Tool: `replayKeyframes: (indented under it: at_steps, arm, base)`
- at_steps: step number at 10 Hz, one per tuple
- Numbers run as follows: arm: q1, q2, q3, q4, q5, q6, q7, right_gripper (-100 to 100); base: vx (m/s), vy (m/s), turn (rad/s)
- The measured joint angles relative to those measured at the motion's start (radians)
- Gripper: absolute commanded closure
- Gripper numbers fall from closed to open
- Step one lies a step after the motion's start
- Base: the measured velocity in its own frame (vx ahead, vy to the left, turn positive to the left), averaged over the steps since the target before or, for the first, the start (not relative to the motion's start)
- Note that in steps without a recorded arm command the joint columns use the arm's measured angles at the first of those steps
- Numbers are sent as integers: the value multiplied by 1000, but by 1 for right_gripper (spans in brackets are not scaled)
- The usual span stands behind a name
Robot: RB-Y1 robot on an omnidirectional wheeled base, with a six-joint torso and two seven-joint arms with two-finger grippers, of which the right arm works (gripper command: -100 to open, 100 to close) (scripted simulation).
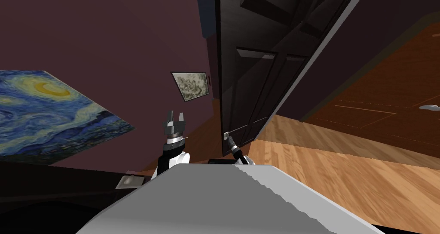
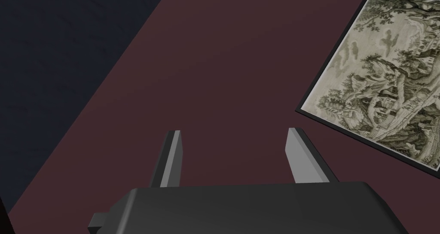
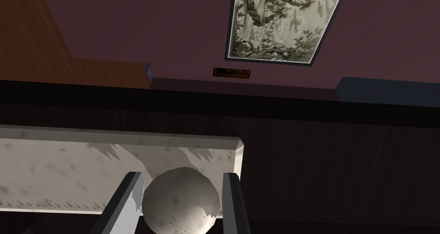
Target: Push the door open
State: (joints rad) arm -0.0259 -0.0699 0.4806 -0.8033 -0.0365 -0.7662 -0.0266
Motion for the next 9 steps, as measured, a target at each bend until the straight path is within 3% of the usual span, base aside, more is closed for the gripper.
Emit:
replayKeyframes:
  at_steps: [3, 5, 7, 9]
  arm:
    - [-13, 0, -31, 19, -7, -13, 7, 100]
    - [3, -2, -40, -13, -8, 5, 15, 100]
    - [-19, 2, -62, 41, -14, -17, 18, 100]
    - [-3, -5, -75, 1, -17, 11, 22, 100]
  base:
    - [94, 63, -20]
    - [72, 73, -61]
    - [77, 76, -14]
    - [105, 95, -43]
